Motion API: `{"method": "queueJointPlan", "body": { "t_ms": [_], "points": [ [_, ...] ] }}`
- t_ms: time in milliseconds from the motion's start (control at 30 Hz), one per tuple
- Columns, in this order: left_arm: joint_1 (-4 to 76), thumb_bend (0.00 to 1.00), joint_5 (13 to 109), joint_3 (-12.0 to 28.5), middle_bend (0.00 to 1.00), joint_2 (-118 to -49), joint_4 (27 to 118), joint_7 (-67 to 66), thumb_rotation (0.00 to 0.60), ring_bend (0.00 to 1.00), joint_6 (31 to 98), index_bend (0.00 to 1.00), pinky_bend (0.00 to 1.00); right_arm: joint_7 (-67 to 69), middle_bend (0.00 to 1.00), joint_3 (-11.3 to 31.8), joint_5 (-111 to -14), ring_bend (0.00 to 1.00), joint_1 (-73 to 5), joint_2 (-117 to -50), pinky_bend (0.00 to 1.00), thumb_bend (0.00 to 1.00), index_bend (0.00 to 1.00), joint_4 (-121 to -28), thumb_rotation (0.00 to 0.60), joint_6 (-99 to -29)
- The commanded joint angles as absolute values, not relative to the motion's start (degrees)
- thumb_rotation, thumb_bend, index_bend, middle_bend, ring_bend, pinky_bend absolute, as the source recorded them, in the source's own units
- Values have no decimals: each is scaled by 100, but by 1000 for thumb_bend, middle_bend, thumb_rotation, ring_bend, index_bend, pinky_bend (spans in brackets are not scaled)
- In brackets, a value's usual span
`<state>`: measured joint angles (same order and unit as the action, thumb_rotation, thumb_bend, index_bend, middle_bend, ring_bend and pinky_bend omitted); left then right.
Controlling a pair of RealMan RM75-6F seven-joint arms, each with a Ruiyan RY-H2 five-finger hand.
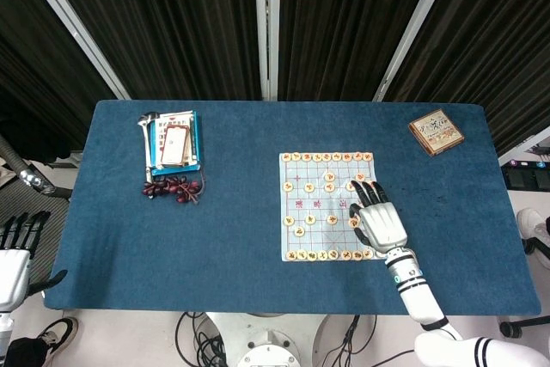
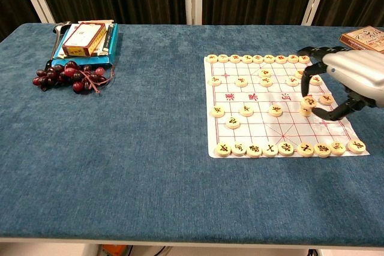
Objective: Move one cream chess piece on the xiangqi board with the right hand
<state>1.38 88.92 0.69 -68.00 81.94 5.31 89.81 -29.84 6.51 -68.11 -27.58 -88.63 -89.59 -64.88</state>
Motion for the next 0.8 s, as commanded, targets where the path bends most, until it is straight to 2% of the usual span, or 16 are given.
{"method": "queueJointPlan", "body": {
  "t_ms": [33,800],
  "points": [
    [123,93,8881,63,62,-6799,8170,551,600,3,8987,9,21,-3140,0,695,-6753,0,-2864,-8956,0,270,550,-8981,600,-6416],
    [41,93,8864,63,62,-6805,8057,678,600,3,9065,9,21,-3699,0,585,-6471,0,-3200,-9277,0,270,551,-8826,600,-6176]
  ]
}}
